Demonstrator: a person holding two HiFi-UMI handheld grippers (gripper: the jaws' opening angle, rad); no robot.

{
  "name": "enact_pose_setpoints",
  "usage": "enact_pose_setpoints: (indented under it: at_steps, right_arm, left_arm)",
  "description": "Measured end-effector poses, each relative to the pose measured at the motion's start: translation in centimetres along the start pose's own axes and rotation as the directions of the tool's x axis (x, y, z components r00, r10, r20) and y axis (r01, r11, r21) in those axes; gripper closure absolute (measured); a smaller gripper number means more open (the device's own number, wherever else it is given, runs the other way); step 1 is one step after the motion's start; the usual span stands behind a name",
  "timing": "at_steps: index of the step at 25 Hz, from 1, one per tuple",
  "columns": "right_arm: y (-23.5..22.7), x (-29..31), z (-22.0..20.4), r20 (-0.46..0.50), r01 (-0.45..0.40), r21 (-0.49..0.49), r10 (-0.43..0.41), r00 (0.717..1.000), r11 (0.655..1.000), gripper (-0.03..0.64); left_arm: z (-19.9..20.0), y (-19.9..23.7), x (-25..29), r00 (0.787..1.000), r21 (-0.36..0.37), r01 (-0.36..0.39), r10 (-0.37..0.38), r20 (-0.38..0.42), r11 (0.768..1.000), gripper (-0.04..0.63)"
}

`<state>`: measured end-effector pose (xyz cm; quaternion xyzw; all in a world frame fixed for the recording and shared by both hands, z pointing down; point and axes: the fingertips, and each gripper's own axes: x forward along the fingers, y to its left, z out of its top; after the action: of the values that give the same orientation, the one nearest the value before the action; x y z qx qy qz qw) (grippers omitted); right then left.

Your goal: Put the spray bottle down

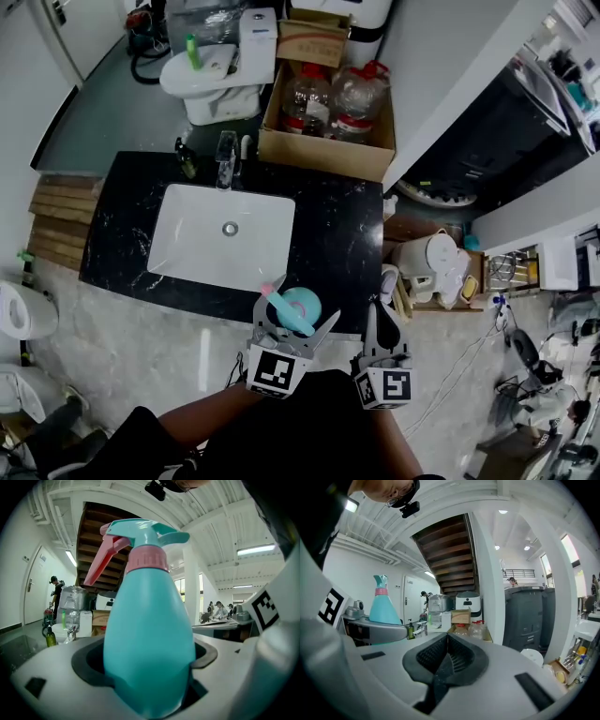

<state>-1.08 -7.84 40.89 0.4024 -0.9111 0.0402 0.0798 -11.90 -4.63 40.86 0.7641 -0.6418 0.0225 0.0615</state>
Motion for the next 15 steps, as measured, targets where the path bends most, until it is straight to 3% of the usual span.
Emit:
enact_pose_setpoints:
  at_steps: [15]
  right_arm:
    - [-1.0,-1.4,-0.6,-0.021,0.081,-0.046,-0.082,0.996,0.996,0.6]
  left_arm:
    - [-3.8,0.5,0.0,0.998,0.014,0.032,-0.031,-0.06,0.999,0.156]
